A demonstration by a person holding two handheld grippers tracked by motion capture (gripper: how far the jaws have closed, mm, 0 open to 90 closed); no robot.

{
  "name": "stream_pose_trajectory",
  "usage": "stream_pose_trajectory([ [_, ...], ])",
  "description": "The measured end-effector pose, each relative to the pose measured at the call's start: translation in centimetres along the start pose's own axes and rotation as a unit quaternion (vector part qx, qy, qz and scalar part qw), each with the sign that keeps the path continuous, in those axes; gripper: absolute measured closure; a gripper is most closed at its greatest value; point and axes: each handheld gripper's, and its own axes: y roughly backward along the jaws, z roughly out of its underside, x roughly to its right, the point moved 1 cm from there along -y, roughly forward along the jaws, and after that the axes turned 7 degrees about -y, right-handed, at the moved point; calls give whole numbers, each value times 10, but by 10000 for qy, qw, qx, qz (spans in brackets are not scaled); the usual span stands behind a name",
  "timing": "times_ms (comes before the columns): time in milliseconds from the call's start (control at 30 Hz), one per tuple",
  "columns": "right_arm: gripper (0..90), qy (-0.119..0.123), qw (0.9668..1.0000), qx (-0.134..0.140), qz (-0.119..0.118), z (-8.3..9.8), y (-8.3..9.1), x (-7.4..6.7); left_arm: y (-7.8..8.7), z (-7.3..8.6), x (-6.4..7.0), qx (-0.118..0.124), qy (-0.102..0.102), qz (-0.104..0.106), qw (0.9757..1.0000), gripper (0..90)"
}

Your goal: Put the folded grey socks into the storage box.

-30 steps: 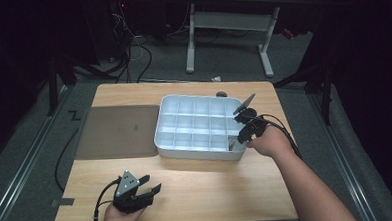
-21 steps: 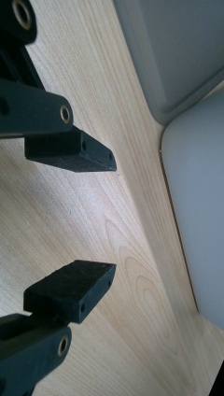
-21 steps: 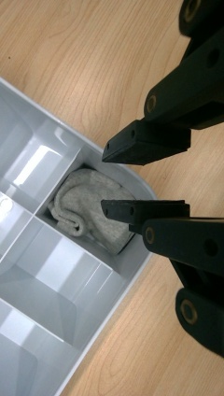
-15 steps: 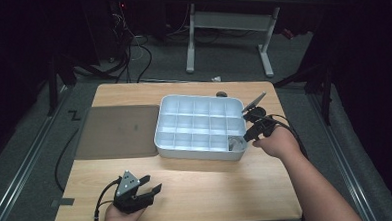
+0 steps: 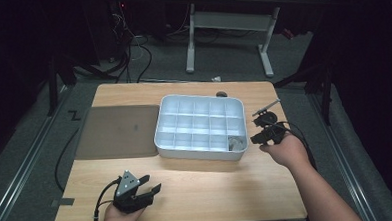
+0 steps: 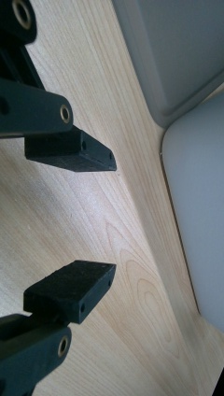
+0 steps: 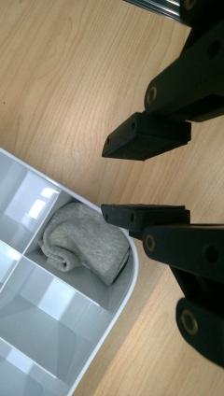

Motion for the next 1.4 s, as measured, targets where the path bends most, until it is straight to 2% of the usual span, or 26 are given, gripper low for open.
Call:
stream_pose_trajectory([
  [67, 648, 92, 9998, 167, 37, 8, 1, -2, 0, 0, 0, 3, -5, -14, 10000, 444],
  [133, 653, -2, 9993, 364, -24, 16, 2, -2, 0, 0, 0, 6, -13, -24, 10000, 443],
  [167, 650, 22, 9989, 470, 22, 20, 2, -2, 0, 0, 0, 6, -17, -31, 10000, 443],
  [233, 635, -20, 9979, 645, -68, 29, 2, -3, 0, 0, 0, 12, -23, -35, 10000, 443],
  [300, 616, 171, 9962, 855, -11, 39, 0, -6, 0, 0, 0, 9, -28, -59, 10000, 442],
  [433, 601, -125, 9932, 1126, -276, 58, -6, -5, 0, 1, 1, 12, -33, -105, 9999, 442],
  [567, 580, -267, 9878, 1425, -572, 77, -18, -5, -1, 1, 0, 6, -24, -132, 9999, 442],
  [667, 580, -242, 9829, 1700, -661, 92, -28, -7, -2, 2, 0, 2, -31, -131, 9999, 442],
  [767, 579, -153, 9758, 2089, -619, 108, -38, -10, -1, 1, 2, 64, -59, -118, 9999, 442],
  [933, 567, -296, 9640, 2488, -896, 131, -54, -18, -2, 0, 5, 145, -98, -154, 9997, 442],
  [1067, 541, -314, 9591, 2664, -907, 146, -58, -32, -3, 2, 6, 118, -35, -236, 9996, 440],
  [1100, 541, -335, 9548, 2811, -906, 151, -57, -34, -3, 2, 6, 87, -25, -260, 9996, 440],
  [1133, 553, -489, 9462, 3072, -896, 159, -56, -34, -3, 3, 6, 67, 8, -264, 9996, 441],
  [1167, 537, -594, 9447, 3099, -896, 164, -56, -36, -3, 3, 7, 89, 40, -261, 9996, 441],
  [1200, 531, -287, 9522, 2888, -950, 165, -55, -37, -2, 3, 7, 93, 51, -266, 9996, 442],
  [1233, 527, 4, 9543, 2908, -683, 169, -53, -38, -2, 3, 7, 83, 45, -271, 9996, 442],
  [1267, 526, 47, 9515, 3031, -516, 173, -51, -37, -2, 3, 7, 79, 48, -275, 9996, 442],
  [1300, 517, -37, 9496, 3066, -649, 174, -50, -34, -3, 3, 7, 72, 57, -269, 9996, 442],
  [1333, 510, -175, 9496, 3030, -781, 175, -50, -31, -3, 3, 6, 71, 66, -270, 9996, 442],
  [1367, 510, -306, 9489, 3023, -852, 175, -52, -28, -3, 3, 6, 81, 66, -265, 9996, 441],
  [1400, 509, -340, 9485, 3031, -854, 175, -53, -27, -3, 2, 6, 84, 55, -261, 9996, 441],
])
